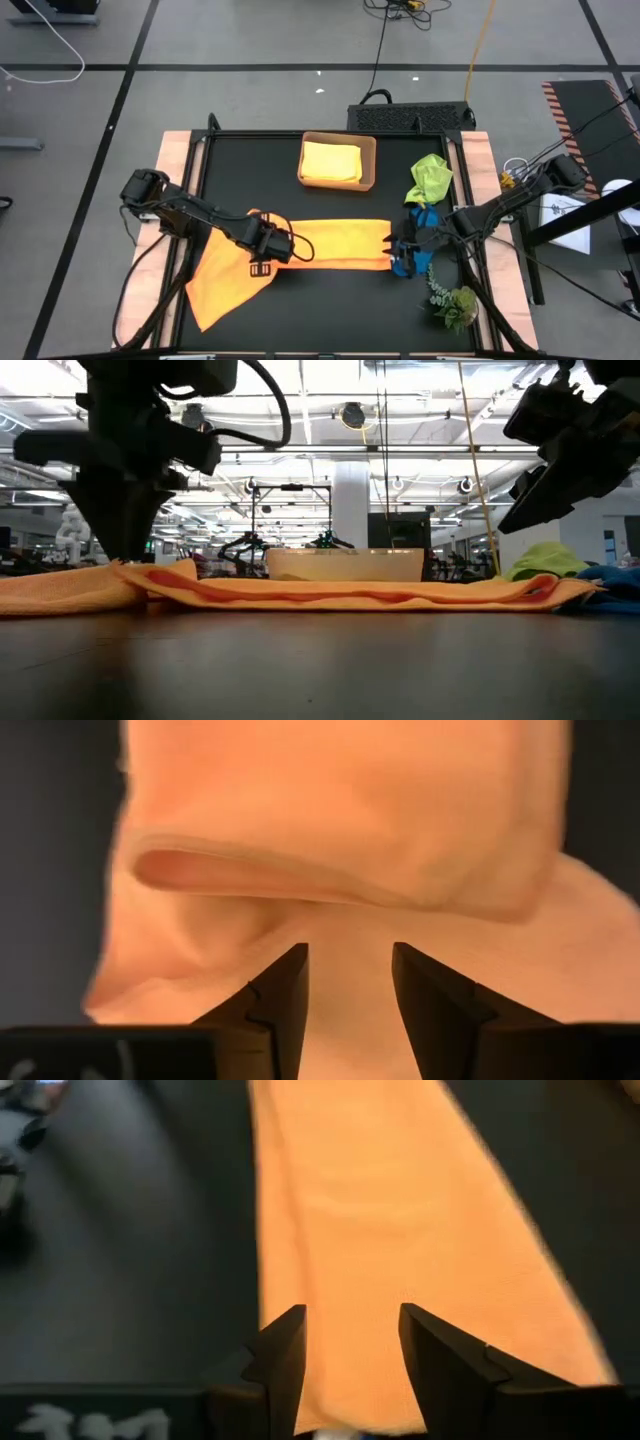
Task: Fold microfiber towels
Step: Fold the right orange towel
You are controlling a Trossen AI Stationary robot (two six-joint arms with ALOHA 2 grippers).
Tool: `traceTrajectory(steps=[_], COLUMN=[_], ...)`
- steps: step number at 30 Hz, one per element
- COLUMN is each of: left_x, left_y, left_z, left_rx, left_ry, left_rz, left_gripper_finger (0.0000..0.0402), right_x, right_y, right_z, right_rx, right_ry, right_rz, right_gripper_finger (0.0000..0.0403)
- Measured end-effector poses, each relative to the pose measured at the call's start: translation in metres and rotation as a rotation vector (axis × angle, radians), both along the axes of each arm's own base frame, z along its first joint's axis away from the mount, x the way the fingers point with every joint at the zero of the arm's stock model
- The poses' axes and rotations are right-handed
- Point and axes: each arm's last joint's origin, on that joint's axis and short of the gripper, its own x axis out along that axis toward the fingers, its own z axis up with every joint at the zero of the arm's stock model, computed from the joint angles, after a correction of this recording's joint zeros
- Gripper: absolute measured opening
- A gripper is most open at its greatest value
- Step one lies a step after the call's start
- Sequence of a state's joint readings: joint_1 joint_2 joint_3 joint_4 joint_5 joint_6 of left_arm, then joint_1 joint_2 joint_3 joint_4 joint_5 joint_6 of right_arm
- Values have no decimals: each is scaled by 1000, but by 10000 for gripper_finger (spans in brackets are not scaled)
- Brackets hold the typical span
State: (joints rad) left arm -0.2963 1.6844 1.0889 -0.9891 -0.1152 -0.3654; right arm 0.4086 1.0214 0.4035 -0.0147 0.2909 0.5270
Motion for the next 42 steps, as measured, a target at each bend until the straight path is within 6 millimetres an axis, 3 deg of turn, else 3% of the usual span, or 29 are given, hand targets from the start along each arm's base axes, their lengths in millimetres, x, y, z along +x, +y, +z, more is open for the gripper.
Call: traceTrajectory(steps=[7, 13, 19, 24, 31, 34, 38, 42], left_x=[-5, -31, -58, -65, -62, -58, -49, -44], left_y=[-7, -1, 21, 38, 38, 37, 34, 33], left_z=[-23, -49, -43, -15, 29, 40, 35, 11], left_rx=[-31, -41, 230, 374, 372, 306, 223, 183], left_ry=[-70, 12, 258, 282, -151, -365, -509, -544], left_rz=[8, 124, 249, 363, 342, 334, 265, 216], left_gripper_finger=[148, 147, 147, 147, 147, 147, 147, 147], right_x=[-2, -5, -4, -2, 2, 5, 9, 15], right_y=[-2, -4, -5, -8, -11, -15, -18, -22], right_z=[-5, -12, -11, -9, -6, -3, -4, -13], right_rx=[-22, -17, -22, -14, -53, -82, -107, -134], right_ry=[11, 2, -23, -40, -79, -120, -129, -92], right_rz=[-20, -23, -19, -38, -39, -70, -80, -97], right_gripper_finger=[155, 155, 155, 155, 155, 155, 155, 155])
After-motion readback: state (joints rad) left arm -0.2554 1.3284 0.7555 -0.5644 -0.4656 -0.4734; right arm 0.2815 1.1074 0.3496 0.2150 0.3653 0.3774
